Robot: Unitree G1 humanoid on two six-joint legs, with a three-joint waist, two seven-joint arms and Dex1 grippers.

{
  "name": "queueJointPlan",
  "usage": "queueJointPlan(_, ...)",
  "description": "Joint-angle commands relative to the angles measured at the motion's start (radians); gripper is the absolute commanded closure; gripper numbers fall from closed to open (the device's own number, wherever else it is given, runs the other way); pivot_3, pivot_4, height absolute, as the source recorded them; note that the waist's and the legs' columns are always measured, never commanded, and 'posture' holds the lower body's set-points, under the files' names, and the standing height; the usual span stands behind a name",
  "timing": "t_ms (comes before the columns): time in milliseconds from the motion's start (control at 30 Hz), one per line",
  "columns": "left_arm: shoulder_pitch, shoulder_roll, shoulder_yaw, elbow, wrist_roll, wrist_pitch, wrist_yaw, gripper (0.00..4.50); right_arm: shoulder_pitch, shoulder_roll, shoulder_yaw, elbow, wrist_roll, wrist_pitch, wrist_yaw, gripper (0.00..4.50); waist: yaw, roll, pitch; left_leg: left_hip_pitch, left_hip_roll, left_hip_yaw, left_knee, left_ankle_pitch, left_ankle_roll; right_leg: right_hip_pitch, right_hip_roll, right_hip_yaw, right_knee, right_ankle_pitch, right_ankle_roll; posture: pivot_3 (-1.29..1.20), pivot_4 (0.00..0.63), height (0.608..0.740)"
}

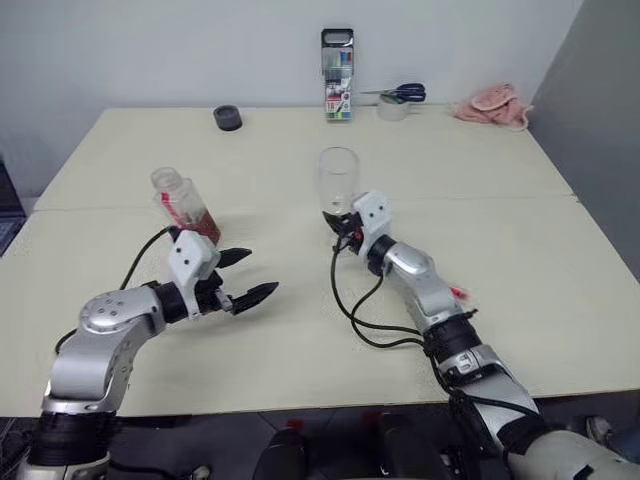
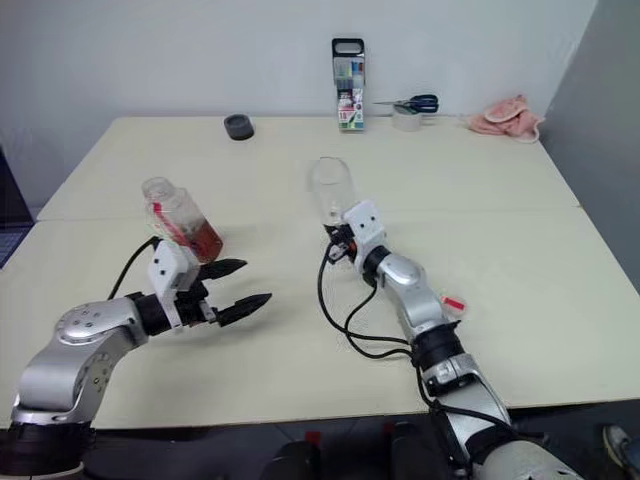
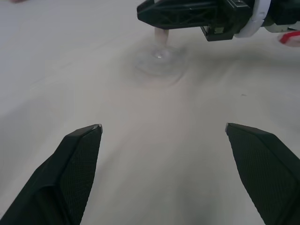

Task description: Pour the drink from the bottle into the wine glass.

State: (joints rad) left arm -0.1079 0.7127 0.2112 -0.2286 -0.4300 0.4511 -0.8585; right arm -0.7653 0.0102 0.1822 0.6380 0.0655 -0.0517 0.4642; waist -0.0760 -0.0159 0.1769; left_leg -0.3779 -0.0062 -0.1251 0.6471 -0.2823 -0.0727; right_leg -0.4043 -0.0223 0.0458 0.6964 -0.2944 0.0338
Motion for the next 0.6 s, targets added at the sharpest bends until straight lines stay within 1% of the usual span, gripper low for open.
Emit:
queueJointPlan(33,0.008,0.009,0.053,-0.047,-0.017,-0.006,0.024,0.0,-0.036,0.011,0.005,0.062,-0.022,-0.072,0.025,4.26,0.003,0.0,0.0,0.0,0.0,0.0,0.0,0.0,0.0,0.0,0.0,0.0,0.0,0.0,0.0,0.0,0.15,0.74)
queueJointPlan(333,-0.007,0.01,0.068,-0.034,-0.021,-0.037,0.033,0.0,-0.059,0.017,-0.01,0.139,-0.023,-0.115,0.055,4.26,-0.001,0.0,0.0,0.0,0.001,0.0,-0.001,0.001,-0.001,-0.001,0.001,-0.001,0.001,0.0,0.0,0.0,0.15,0.74)
queueJointPlan(400,-0.026,0.004,0.064,-0.019,-0.017,-0.061,0.031,0.0,-0.061,0.019,-0.017,0.138,-0.018,-0.116,0.057,3.54,0.0,0.0,0.0,0.0,0.001,0.0,0.0,0.001,-0.001,-0.001,0.001,-0.001,0.001,0.0,0.0,0.0,0.15,0.74)
queueJointPlan(467,-0.048,-0.003,0.054,-0.011,-0.019,-0.082,0.026,0.0,-0.059,0.02,-0.02,0.127,-0.013,-0.113,0.061,3.01,0.0,0.0,0.0,0.0,0.001,-0.001,0.0,0.001,-0.001,-0.001,0.001,-0.001,0.001,0.0,0.0,0.0,0.15,0.74)
queueJointPlan(600,-0.084,-0.024,0.041,-0.004,-0.024,-0.112,0.025,0.0,-0.048,0.018,-0.022,0.108,-0.01,-0.107,0.068,1.62,-0.005,0.0,0.0,0.0,0.001,0.0,-0.001,0.001,-0.002,-0.001,0.001,-0.001,0.001,0.0,0.0,0.0,0.15,0.74)
